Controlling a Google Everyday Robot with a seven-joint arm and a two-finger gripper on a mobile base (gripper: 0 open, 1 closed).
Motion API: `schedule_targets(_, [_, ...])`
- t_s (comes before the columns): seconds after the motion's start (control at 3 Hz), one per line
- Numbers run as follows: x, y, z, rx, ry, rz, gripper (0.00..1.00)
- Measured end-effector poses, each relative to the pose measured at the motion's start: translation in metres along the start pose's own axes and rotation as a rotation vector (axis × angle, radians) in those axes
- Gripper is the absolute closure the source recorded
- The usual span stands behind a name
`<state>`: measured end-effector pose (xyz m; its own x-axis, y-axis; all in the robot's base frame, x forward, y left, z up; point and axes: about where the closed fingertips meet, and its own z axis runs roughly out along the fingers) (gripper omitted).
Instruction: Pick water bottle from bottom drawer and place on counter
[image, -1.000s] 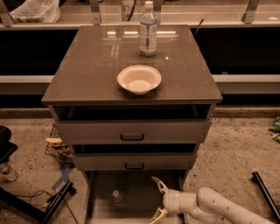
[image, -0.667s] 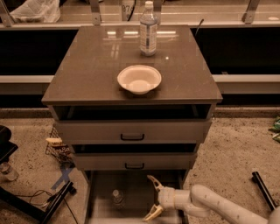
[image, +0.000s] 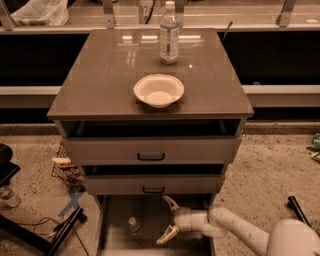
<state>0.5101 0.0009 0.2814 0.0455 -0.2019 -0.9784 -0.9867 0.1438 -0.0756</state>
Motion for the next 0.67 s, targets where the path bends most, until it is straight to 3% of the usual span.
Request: schedule_targets(0.67, [0.040, -0.001, 0.045, -0.061, -0.017, 0.008, 0.00])
